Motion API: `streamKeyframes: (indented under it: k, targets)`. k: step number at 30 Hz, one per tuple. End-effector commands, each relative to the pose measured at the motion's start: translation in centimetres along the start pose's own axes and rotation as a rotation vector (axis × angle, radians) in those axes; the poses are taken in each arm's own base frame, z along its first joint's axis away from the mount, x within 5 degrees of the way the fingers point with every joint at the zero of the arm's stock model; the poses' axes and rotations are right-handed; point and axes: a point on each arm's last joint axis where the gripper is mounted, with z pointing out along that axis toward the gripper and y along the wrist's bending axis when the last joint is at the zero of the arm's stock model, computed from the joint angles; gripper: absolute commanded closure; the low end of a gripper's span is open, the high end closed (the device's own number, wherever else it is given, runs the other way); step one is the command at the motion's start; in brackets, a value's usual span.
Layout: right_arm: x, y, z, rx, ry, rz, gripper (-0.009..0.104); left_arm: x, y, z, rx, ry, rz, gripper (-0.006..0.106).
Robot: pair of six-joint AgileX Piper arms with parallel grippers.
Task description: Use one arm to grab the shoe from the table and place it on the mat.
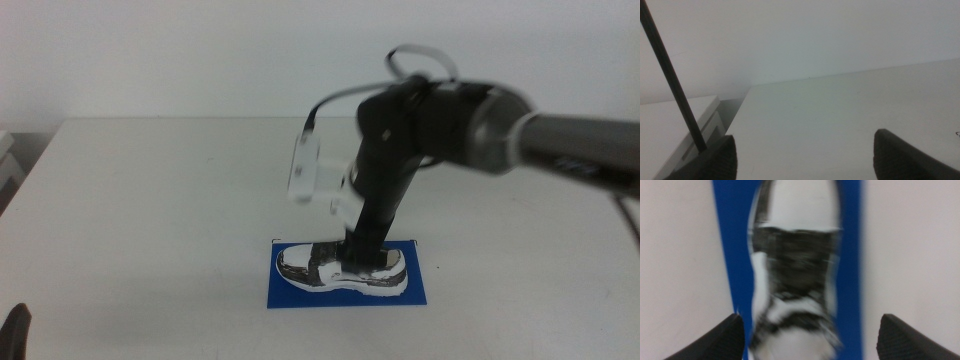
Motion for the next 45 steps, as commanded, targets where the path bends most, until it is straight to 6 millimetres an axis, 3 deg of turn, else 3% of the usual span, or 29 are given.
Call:
streamKeyframes:
  k: [1, 5, 10, 15, 17, 18, 23, 30, 38, 45]
  targets:
    - [0.0, -1.2, -6.6, 0.134, -0.124, 0.061, 0.01, -0.6, 0.0, -0.1, -0.001, -0.084, -0.014, 0.007]
    - [2.0, -1.5, -12.2, 0.242, -0.213, 0.255, 0.01, -0.6, 0.0, -0.1, -0.001, -0.084, -0.014, 0.007]
    - [7.5, -0.2, -18.4, 0.447, -0.373, 0.486, 0.011, -0.6, 0.0, -0.1, -0.001, -0.084, -0.014, 0.007]
    - [13.8, 3.5, -22.3, 0.616, -0.559, 0.718, 0.011, -0.6, 0.0, -0.1, -0.001, -0.084, -0.014, 0.007]
    - [16.2, 5.7, -23.1, 0.671, -0.617, 0.794, 0.011, -0.6, 0.0, -0.1, -0.001, -0.084, -0.014, 0.007]
    - [18.2, 7.8, -23.6, 0.734, -0.662, 0.84, 0.011, -0.6, 0.0, -0.1, -0.001, -0.084, -0.014, 0.007]
    - [21.6, 13.4, -22.2, 0.828, -0.751, 0.862, 0.011, -0.6, 0.0, -0.1, -0.001, -0.084, -0.014, 0.007]
    - [24.3, 19.0, -18.9, 0.916, -0.879, 0.811, 0.011, -0.6, 0.0, -0.1, -0.001, -0.084, -0.014, 0.007]
    - [26.0, 21.8, -15.4, 0.931, -0.902, 0.804, 0.011, -0.6, 0.0, -0.1, -0.001, -0.084, -0.014, 0.007]
    - [26.7, 23.0, -14.3, 0.963, -0.939, 0.786, 0.011, -0.6, 0.0, -0.1, -0.001, -0.084, -0.014, 0.007]
